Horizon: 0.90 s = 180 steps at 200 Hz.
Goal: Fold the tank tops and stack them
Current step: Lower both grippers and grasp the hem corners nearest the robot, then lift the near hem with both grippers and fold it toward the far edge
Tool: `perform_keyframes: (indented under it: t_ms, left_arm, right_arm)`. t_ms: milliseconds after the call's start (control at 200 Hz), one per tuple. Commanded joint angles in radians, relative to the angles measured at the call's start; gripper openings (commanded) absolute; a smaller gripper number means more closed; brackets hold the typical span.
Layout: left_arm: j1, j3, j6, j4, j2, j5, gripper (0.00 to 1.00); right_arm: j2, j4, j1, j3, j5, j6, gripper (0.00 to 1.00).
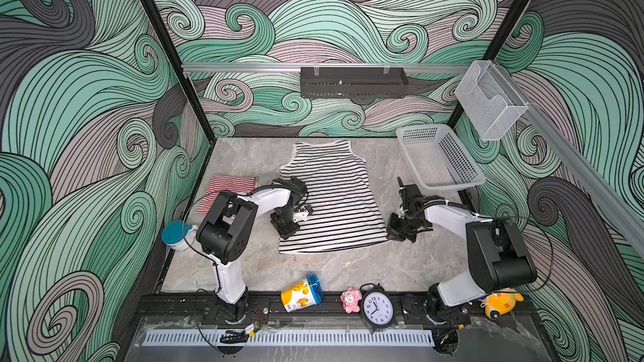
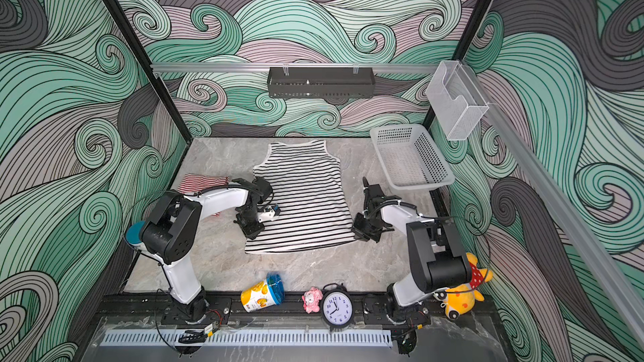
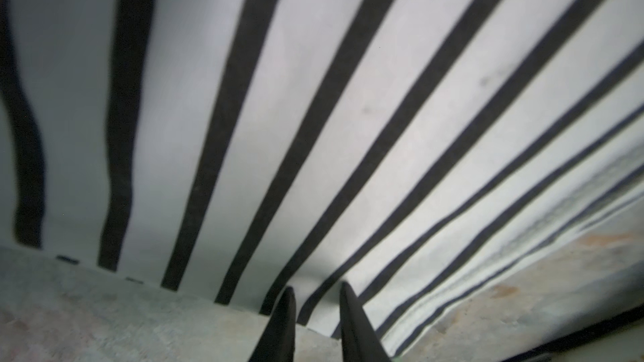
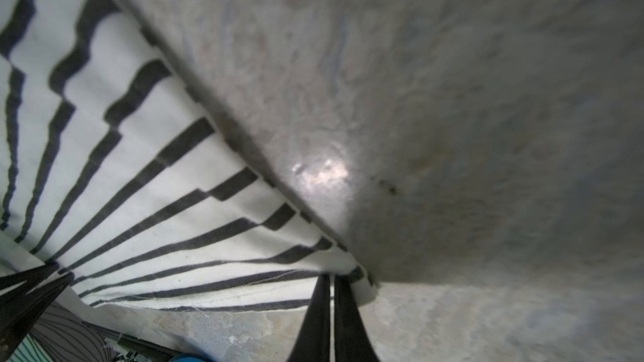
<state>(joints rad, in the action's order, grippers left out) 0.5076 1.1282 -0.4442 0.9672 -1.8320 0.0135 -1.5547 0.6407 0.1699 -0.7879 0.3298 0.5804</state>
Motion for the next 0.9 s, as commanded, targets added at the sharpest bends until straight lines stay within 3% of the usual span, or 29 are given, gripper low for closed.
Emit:
perform_keyframes:
  t_ms: [0, 180, 355, 566, 751, 896]
  left_arm:
    - [0.037, -0.020, -0.004, 0.060, 0.028, -0.042, 0.25]
    - [0.029, 0.037, 0.007, 0.052, 0.084, 0.018, 0.25]
    - [-0.026, 0.174, 0.030, -0.074, 0.073, 0.123, 0.29]
    - [-0.113, 0.482, 0.093, -0.141, -0.128, 0.083, 0.28]
    - [-0.135, 0.835, 0.124, -0.064, -0.390, 0.122, 0.29]
    - [-0.148, 1.002, 0.115, -0.019, -0.546, 0.158, 0.29]
  right_arm:
    - [-0.001, 0.090, -0.026, -0.058, -0.052, -0.060, 0.09]
    - [0.098, 0.063, 0.046, -0.078, -0.001, -0.012, 0.12]
    - [0.089, -0.042, 0.224, -0.076, 0.009, 0.101, 0.16]
    - [-0.027, -0.146, 0.387, -0.116, -0.056, 0.180, 0.18]
    - [-0.151, -0.166, 0.454, -0.185, -0.092, 0.188, 0.27]
    - [-0.190, -0.163, 0.467, -0.183, -0.115, 0.189, 0.29]
